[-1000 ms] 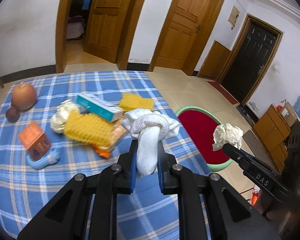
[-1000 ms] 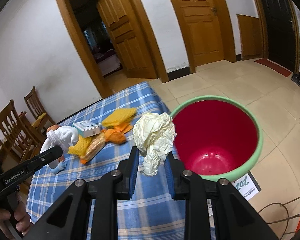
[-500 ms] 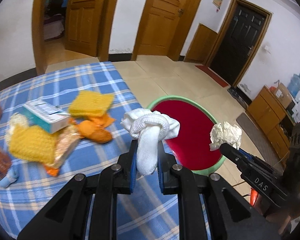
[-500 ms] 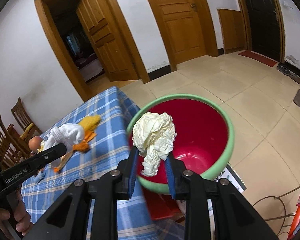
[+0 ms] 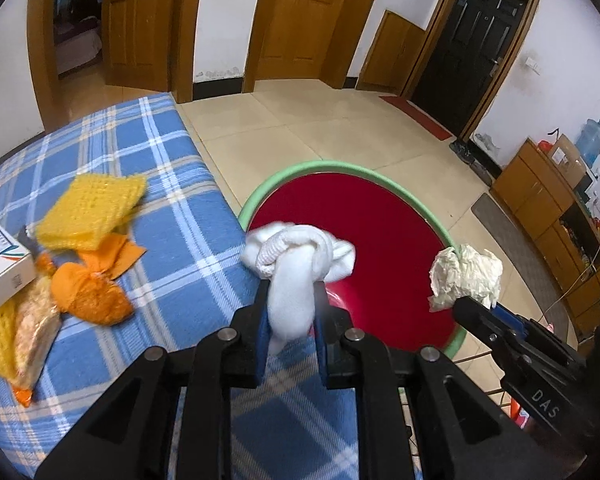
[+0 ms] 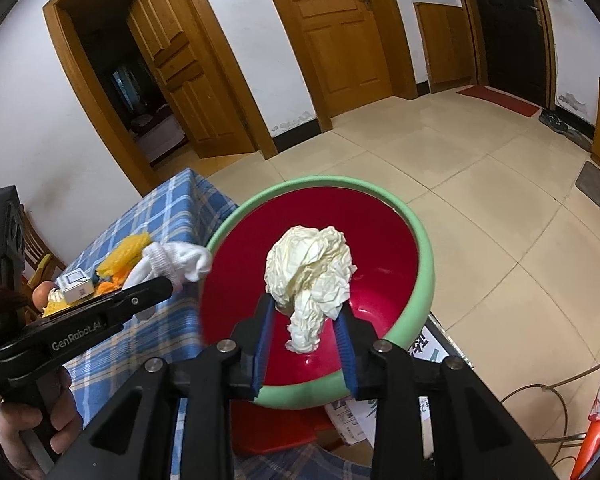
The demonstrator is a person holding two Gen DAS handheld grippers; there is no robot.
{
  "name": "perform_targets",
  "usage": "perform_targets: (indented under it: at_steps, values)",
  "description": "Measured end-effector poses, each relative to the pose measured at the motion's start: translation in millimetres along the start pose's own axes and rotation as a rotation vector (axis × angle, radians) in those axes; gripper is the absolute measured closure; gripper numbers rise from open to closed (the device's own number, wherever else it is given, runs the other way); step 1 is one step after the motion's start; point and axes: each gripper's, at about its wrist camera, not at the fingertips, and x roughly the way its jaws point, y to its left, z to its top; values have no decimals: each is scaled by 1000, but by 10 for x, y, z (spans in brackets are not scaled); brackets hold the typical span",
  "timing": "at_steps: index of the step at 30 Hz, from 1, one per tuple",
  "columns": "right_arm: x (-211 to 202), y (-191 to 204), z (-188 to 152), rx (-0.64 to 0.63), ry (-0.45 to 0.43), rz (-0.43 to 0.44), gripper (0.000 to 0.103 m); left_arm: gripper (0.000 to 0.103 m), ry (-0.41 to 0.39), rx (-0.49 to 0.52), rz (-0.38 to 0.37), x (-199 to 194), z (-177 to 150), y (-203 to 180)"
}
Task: Collect trash
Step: 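Open both tools to drop the cloth and tissue into the bucket, then move both open tools back over the table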
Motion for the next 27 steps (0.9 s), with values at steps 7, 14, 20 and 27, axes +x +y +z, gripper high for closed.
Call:
perform_targets:
  at_steps: [7, 14, 20, 27]
  values:
    - [94, -84, 14, 28, 4, 4, 58, 57, -11, 14, 27, 25, 5, -62]
    - [49, -101, -6, 41, -9, -3, 47, 50, -23, -2, 50, -49, -27, -30]
    - [-37, -63, -17, 43, -22, -12, 37, 39, -48, -11, 70, -191, -36, 49]
    - [-174, 17, -32, 36, -44, -16, 23, 27, -82, -41, 112, -408, -88, 154]
